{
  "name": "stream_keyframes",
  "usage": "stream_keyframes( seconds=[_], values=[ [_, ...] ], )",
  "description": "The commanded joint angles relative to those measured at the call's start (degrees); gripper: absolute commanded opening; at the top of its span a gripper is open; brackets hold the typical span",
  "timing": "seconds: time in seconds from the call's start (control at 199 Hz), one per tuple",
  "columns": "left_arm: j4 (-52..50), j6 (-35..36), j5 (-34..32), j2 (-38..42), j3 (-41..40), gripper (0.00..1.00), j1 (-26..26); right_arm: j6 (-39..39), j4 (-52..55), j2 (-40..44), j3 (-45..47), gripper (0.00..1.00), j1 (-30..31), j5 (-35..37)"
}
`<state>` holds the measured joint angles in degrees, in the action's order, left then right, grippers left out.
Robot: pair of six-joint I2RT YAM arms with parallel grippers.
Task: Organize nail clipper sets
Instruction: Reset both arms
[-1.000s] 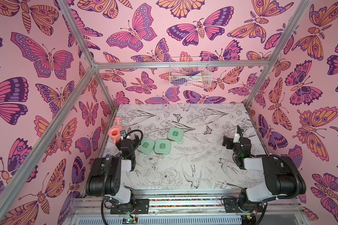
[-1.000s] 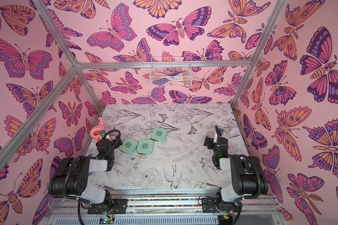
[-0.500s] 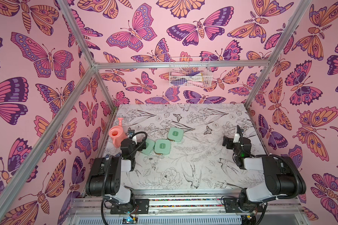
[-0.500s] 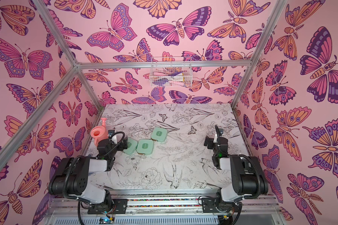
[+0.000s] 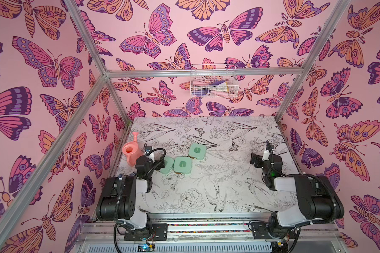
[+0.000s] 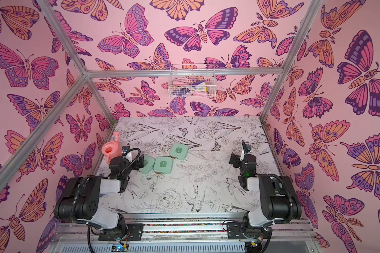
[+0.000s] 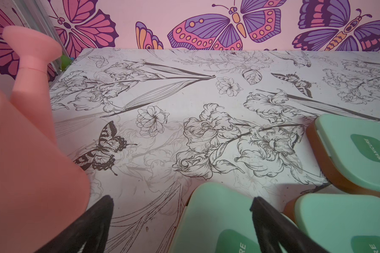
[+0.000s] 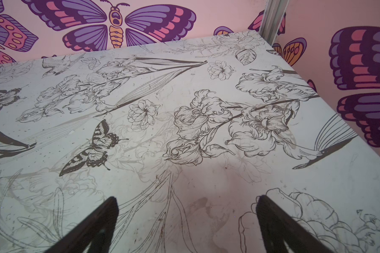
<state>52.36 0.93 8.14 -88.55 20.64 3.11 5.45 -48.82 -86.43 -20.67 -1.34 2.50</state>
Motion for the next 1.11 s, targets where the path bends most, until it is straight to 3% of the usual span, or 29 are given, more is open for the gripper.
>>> stream_keyframes(
  seconds=[0.0,0.07,0.111,0.196,0.322,0.397,0.503,0.628,1.1],
  values=[
    [0.7,0.5,1.1,-0.2,0.1,0.99,0.4,-4.4,-4.1,9.3,4.0,0.99,3.3,2.3],
    [0.7,0.5,1.1,-0.3,0.1,0.99,0.4,-6.7,5.1,22.4,5.6,0.99,5.0,1.7],
    [0.6,0.5,1.0,-0.2,0.1,0.99,0.4,-6.7,7.0,25.1,5.8,0.99,5.0,1.9],
    [0.6,0.6,1.0,-0.3,0.2,0.99,0.3,-4.0,2.4,16.0,5.3,0.99,4.6,7.5],
    [0.6,0.6,0.9,-0.3,0.2,0.99,0.3,-3.3,-5.4,-2.6,-1.0,0.99,3.6,5.0],
    [0.6,0.6,0.9,-0.3,0.2,0.99,0.3,0.3,2.4,1.3,-1.3,0.99,2.1,9.0],
    [0.5,0.6,0.9,-0.3,0.2,0.99,0.3,-0.5,-5.6,-1.3,0.4,0.99,2.2,9.1],
    [0.6,0.6,0.9,-0.2,0.2,0.99,0.3,-0.8,1.2,0.5,-1.5,0.99,2.3,8.4],
    [0.6,0.6,0.9,-0.3,0.2,0.99,0.3,-0.8,2.3,-0.2,-2.5,0.99,2.3,8.3]
  ],
)
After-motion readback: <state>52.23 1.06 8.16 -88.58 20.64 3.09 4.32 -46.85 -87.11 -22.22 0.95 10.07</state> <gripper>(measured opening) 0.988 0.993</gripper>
